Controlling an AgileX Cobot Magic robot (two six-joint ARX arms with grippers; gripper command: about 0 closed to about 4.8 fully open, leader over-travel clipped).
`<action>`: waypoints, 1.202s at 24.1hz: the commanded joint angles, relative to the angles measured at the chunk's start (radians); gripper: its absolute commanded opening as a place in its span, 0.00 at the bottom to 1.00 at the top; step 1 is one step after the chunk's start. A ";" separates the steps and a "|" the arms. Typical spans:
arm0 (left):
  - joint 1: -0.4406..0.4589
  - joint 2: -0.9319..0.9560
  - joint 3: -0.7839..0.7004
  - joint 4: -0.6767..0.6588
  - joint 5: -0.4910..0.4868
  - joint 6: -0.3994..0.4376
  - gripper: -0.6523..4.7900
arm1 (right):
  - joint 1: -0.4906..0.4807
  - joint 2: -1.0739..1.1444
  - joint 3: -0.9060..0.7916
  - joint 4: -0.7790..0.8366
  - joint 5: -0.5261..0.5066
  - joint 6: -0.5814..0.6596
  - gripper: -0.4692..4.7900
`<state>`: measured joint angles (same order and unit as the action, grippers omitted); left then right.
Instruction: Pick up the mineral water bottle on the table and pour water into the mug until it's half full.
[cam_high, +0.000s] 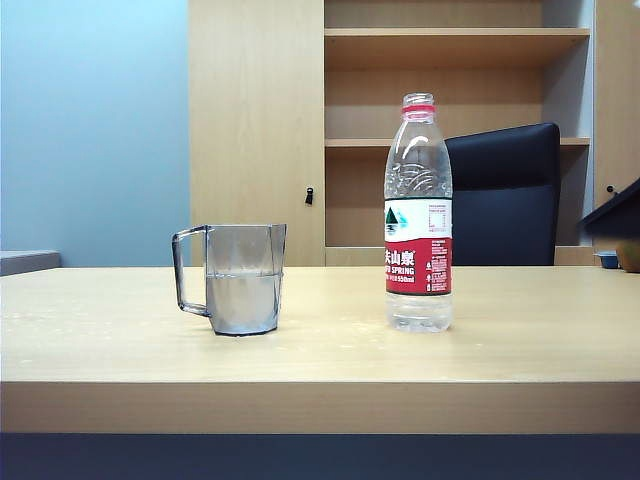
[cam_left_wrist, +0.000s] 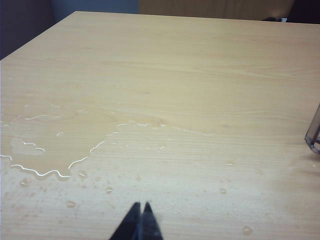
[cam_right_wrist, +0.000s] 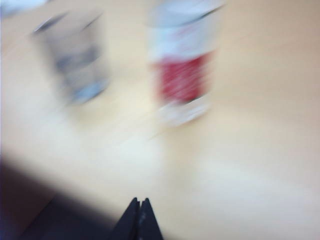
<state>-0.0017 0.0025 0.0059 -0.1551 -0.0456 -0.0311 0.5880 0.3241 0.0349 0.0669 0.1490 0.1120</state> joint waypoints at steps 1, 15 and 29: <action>0.000 0.001 0.003 0.006 0.001 -0.003 0.12 | -0.157 -0.127 0.005 -0.042 0.008 0.000 0.08; 0.000 0.001 0.003 0.006 0.001 -0.003 0.12 | -0.620 -0.327 -0.011 -0.150 -0.077 0.010 0.08; 0.000 0.001 0.003 0.006 0.001 -0.003 0.12 | -0.618 -0.327 -0.034 -0.250 -0.151 -0.093 0.08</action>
<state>-0.0017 0.0021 0.0059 -0.1555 -0.0452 -0.0311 -0.0315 -0.0002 0.0067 -0.1936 -0.0006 0.0250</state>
